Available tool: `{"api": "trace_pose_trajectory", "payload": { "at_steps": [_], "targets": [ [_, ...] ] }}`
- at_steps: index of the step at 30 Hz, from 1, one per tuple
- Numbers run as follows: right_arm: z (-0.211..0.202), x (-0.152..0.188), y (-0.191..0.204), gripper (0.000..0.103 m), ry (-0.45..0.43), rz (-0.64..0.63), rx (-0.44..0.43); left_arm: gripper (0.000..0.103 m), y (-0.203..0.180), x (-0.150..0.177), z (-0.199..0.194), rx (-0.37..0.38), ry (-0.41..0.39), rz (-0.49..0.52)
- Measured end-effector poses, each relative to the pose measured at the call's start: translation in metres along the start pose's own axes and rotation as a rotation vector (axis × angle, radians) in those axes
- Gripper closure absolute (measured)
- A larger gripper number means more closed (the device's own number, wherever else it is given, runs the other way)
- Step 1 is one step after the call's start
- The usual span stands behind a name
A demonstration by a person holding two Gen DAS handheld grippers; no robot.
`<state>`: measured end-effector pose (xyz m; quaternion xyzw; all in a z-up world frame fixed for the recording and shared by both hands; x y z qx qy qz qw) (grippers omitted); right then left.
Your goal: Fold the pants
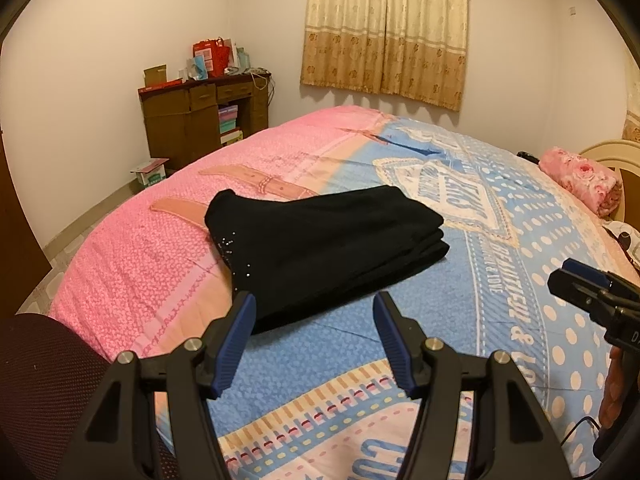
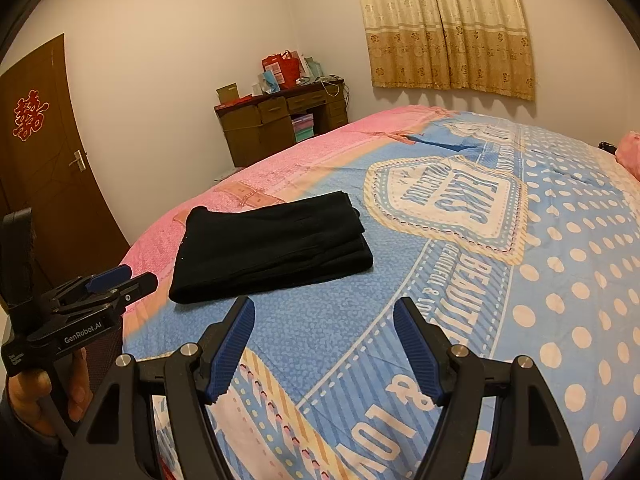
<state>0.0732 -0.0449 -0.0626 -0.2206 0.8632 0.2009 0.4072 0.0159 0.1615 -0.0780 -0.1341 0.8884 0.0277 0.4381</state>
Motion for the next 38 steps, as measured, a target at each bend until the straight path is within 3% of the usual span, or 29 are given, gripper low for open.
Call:
{"api": "trace_pose_trajectory", "payload": {
  "at_steps": [16,26,30,38],
  "targets": [
    [-0.005,-0.007,0.006,0.03,-0.047,-0.024,0.017,0.036,0.005,-0.004,-0.004,-0.02,-0.013,-0.008],
    [-0.017,-0.018,0.015,0.03,-0.103,-0.048,0.02,0.025,0.007,-0.008,-0.012,-0.026,-0.028,-0.011],
    [-0.015,-0.016,0.018,0.03,-0.096,-0.054,0.019,0.011,0.008,-0.009,-0.012,-0.042,-0.034,-0.009],
    [-0.018,-0.015,0.02,0.03,-0.095,-0.062,0.014,0.01,0.001,-0.009,-0.018,-0.055,-0.068,0.025]
  ]
}}
Point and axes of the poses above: each gripper's, at about its wrist camera, not at the fingertips, and z roughly the way its jaws point, y to its left, x to its underside, the point moved 6 cm from there along z, roughly the way its jaws point, and after that the axes turned 1 degree about y, right-handed, at the moved point
